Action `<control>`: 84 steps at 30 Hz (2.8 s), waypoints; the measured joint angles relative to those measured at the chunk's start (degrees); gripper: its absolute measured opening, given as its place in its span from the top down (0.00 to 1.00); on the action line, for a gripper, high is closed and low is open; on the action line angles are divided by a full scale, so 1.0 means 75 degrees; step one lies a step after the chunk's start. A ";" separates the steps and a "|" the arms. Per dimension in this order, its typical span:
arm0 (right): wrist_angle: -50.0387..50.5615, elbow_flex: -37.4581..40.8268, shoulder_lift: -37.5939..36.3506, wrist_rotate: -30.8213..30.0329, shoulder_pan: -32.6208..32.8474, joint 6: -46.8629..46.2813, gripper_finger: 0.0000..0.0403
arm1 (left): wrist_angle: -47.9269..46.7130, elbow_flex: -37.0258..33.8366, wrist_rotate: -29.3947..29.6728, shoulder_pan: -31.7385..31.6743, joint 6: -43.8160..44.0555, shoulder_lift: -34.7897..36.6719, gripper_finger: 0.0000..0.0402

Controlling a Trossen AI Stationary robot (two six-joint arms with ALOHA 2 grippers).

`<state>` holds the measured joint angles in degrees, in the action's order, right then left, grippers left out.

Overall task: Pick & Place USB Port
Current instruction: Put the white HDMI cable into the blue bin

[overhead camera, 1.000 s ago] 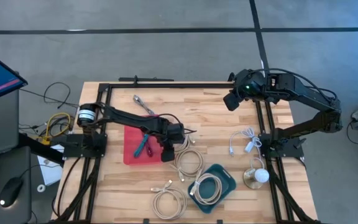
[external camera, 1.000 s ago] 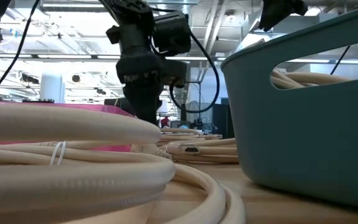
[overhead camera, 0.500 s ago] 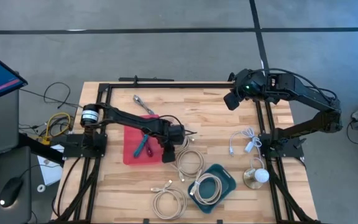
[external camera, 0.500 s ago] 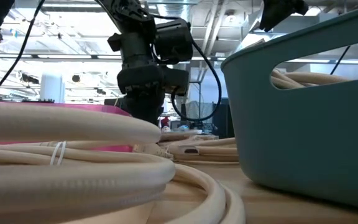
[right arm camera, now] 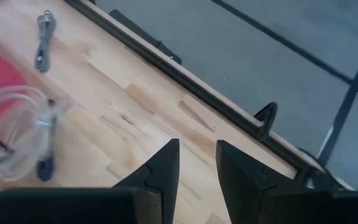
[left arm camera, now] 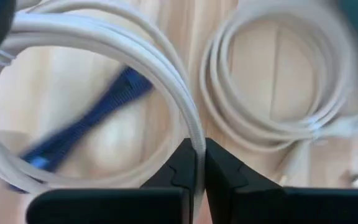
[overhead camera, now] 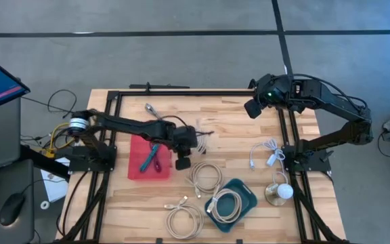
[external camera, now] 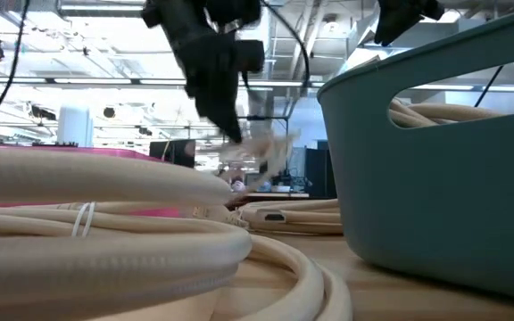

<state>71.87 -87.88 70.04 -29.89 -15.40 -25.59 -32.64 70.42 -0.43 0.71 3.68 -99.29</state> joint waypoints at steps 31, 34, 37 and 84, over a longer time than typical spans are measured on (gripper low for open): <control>0.0473 0.0003 -0.0519 -0.0480 -0.2341 0.0248 0.76 | 0.2002 0.1257 0.0137 0.1543 0.1461 0.1824 0.96; 0.0476 0.0003 -0.0504 -0.0448 -0.2532 0.0445 0.76 | 0.1973 0.1623 -0.0020 0.1601 0.1957 0.1417 0.96; 0.0476 0.0003 -0.0495 -0.0426 -0.2694 0.0508 0.76 | 0.2016 0.1935 -0.0034 0.1679 0.2442 0.1101 0.96; -0.0215 0.0003 -0.0423 0.0263 -0.2702 0.0883 0.76 | 0.4393 0.3274 -0.1664 0.2686 0.6796 -0.2220 0.96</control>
<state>70.26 -87.85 66.87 -27.92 -35.66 -18.97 0.31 94.98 -12.91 20.86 54.65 -115.94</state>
